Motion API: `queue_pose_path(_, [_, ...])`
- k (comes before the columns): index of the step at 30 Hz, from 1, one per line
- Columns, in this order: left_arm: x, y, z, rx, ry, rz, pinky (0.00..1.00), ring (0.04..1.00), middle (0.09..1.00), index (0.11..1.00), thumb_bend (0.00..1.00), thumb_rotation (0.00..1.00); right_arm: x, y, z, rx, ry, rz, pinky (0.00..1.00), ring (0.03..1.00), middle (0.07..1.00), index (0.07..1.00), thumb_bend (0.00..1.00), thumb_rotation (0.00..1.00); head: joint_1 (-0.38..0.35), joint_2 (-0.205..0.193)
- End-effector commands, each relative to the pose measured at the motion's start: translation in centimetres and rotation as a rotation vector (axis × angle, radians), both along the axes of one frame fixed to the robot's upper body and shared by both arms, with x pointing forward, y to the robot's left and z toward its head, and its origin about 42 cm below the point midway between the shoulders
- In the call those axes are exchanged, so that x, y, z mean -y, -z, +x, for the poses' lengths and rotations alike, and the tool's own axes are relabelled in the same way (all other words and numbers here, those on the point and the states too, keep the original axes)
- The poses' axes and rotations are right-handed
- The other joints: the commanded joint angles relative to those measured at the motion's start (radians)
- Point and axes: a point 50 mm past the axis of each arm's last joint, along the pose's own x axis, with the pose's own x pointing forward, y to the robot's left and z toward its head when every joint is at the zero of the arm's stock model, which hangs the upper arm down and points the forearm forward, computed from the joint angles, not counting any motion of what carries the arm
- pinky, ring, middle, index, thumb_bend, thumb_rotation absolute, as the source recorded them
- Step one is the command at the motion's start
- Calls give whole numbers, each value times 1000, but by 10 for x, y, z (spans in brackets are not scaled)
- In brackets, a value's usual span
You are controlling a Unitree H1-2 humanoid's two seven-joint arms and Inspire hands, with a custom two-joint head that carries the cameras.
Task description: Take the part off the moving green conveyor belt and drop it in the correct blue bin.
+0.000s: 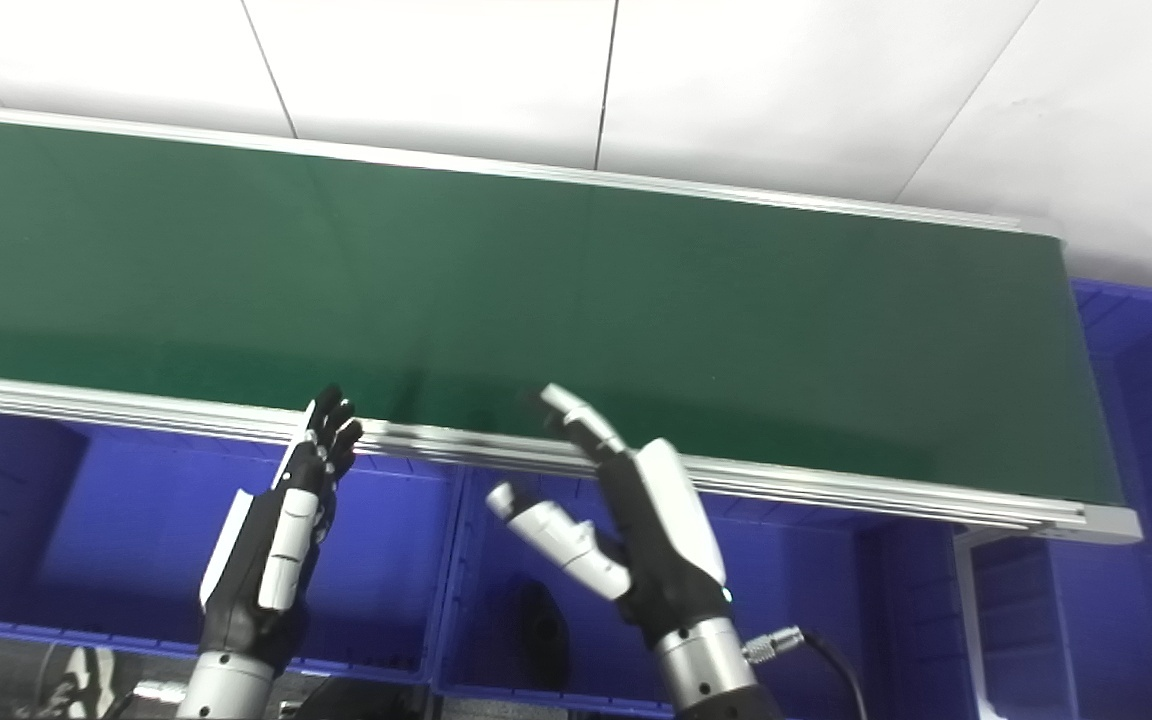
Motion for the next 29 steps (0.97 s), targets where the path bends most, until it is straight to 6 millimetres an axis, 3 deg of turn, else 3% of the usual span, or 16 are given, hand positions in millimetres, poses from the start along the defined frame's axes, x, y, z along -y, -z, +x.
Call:
queue_pose_path(1, [-19,-18,4,192,49,-38,1000,1000,1000,1000,531,1000,-73,18,-43,-3,368,431,924,906,930,917,729,979,-7,-9])
queue_pose_path(3, [-24,-11,5,208,70,-36,1000,1000,1000,1000,535,1000,-78,29,-40,7,374,435,944,915,936,925,760,953,-32,-39])
queue_pose_path(7, [-30,1,4,227,89,-32,1000,1000,1000,1000,648,987,-82,43,-38,21,393,435,997,969,966,950,774,916,-54,-69])
queue_pose_path(14, [-36,16,6,257,84,-20,1000,1000,1000,1000,639,1000,-86,52,-38,17,387,400,1000,1000,995,968,726,926,-89,-104])
queue_pose_path(22, [-40,18,10,263,65,-20,1000,1000,1000,1000,601,1000,-94,53,-36,-29,446,406,989,989,978,936,680,900,-114,-95])
queue_pose_path(29, [-37,15,10,271,52,-22,1000,1000,1000,1000,577,1000,-93,54,-37,-71,454,417,999,979,969,938,572,980,-95,-75])
